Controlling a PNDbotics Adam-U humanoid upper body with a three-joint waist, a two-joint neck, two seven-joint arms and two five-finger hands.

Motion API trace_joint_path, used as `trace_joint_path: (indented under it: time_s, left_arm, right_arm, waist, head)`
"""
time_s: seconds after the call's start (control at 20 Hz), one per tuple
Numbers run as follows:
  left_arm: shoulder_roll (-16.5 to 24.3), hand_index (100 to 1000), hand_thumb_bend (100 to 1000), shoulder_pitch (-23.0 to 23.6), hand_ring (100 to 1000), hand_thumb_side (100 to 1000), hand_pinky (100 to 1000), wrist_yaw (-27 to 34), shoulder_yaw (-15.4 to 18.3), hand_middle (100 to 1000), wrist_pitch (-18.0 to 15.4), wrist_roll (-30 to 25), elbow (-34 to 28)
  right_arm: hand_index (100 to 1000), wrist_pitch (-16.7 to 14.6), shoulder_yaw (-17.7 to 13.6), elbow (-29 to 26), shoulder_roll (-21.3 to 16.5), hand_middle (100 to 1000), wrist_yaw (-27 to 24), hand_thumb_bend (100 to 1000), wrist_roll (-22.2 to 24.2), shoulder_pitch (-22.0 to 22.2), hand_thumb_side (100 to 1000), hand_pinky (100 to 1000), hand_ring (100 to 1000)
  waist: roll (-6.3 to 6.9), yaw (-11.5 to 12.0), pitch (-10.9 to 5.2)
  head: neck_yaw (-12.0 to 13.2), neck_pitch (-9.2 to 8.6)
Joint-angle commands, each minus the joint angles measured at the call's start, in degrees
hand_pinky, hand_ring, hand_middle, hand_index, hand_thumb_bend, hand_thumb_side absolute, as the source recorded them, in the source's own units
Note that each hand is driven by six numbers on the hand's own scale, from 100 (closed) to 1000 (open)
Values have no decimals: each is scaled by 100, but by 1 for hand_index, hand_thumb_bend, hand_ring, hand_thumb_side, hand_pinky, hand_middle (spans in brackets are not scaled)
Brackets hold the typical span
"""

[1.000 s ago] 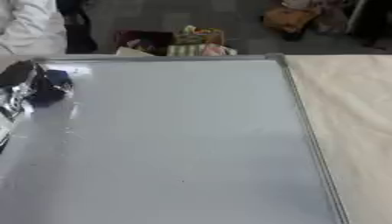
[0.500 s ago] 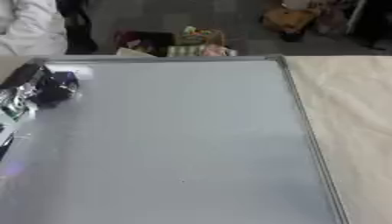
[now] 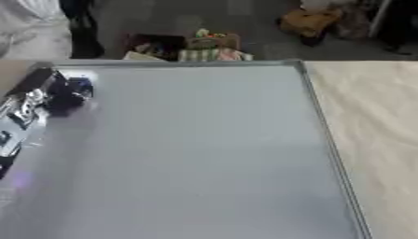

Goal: Wipe the whiteboard clean with a brush.

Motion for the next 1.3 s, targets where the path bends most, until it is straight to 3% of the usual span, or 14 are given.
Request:
trace_joint_path:
  time_s: [0.05, 1.0, 1.3]
  left_arm:
    - [-254, 592, 120, 78, 450, 547, 382, 34, -213, 289, -102, -111, 27]
    - [-314, 593, 115, 154, 450, 551, 381, 244, -918, 289, -613, -528, -683]
    - [-227, 587, 123, 202, 449, 537, 380, -70, -785, 290, -485, -333, -569]
  right_arm:
    - [838, 3, -78, -63, -81, 665, -40, 100, -25, -32, 1000, 834, 786]
    - [836, 4, -83, -63, -72, 662, -53, 100, -61, -48, 1000, 834, 785]
    - [836, 7, -91, -63, -76, 661, -50, 100, -77, -33, 1000, 834, 784]
  waist:
    - [-45, -28, -103]
    - [-72, 20, -160]
    - [-83, 42, -178]
  head:
    - [28, -68]
    - [31, -46]
    - [35, -64]
